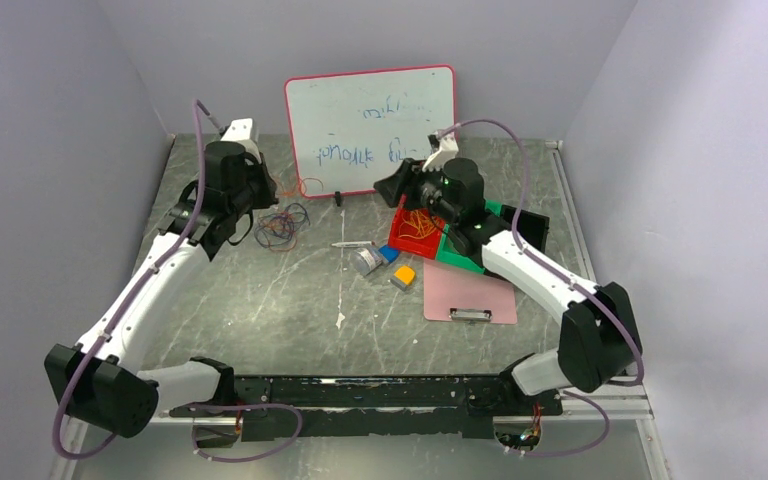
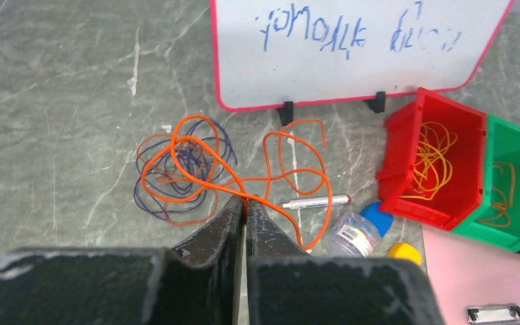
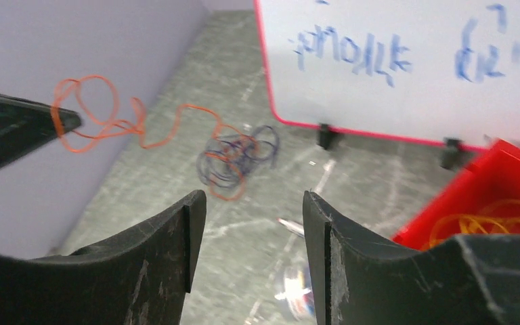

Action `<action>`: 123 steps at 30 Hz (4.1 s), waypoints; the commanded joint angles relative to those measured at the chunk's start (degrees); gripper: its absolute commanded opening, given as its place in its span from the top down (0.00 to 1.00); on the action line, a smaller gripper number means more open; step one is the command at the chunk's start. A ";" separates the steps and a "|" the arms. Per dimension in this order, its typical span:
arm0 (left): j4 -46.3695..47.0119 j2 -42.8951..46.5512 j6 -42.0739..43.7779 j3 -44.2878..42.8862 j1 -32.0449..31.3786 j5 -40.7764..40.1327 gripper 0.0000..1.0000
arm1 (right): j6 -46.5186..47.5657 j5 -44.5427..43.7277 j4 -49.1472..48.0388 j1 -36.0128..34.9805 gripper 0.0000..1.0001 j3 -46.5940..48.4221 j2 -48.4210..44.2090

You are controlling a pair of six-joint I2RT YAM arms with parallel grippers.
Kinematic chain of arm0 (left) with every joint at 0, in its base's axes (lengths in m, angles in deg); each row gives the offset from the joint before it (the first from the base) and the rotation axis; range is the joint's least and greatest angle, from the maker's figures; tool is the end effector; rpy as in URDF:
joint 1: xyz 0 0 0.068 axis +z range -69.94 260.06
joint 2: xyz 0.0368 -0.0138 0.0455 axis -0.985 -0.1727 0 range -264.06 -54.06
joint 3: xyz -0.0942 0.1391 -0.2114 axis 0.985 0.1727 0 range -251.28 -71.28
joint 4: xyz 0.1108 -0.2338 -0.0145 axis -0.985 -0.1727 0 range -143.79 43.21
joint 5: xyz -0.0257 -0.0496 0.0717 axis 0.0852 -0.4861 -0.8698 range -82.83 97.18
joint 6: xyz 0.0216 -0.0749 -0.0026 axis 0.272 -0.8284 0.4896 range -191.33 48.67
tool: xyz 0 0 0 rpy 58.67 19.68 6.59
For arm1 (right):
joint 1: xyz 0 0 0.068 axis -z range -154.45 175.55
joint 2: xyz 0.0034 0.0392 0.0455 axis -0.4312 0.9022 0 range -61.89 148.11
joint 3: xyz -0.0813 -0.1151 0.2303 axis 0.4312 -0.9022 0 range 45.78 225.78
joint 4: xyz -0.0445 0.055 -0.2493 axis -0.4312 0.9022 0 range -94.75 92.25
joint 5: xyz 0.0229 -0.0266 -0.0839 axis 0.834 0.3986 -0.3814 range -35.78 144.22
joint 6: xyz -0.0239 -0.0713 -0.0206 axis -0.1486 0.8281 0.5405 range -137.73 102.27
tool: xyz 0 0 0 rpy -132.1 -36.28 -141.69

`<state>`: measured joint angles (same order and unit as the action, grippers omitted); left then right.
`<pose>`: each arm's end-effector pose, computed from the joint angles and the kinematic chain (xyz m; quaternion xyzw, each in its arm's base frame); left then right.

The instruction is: Untangle the cables

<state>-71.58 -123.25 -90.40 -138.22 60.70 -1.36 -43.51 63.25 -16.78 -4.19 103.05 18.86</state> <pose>0.2830 -0.0889 0.3443 -0.0367 0.8505 -0.1115 0.5126 0.3086 0.1884 0.3018 -0.0765 0.7696 0.3478 0.5301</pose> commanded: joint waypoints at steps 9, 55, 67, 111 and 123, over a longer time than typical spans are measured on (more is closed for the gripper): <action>6.61 3.10 2.62 0.39 -0.25 10.16 0.93 | -8.98 6.58 -7.74 -5.95 0.39 9.27 7.74; 17.65 2.58 0.54 7.08 -2.26 26.65 0.51 | 1.99 -9.92 3.96 -7.10 1.00 14.53 3.22; 16.41 0.65 1.57 6.20 -2.24 22.94 0.48 | 10.28 -21.06 10.62 -3.67 1.00 12.12 -8.36; 9.57 -8.27 0.68 4.56 -2.18 15.56 0.51 | 8.67 -31.02 24.10 14.43 1.00 1.67 -8.03; 8.22 -9.21 0.13 3.98 -2.18 13.62 0.51 | 12.27 -32.15 33.05 14.83 1.00 8.27 5.65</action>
<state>-62.82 -131.56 -90.03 -132.62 58.78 13.52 -33.59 32.63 11.72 10.19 107.36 20.61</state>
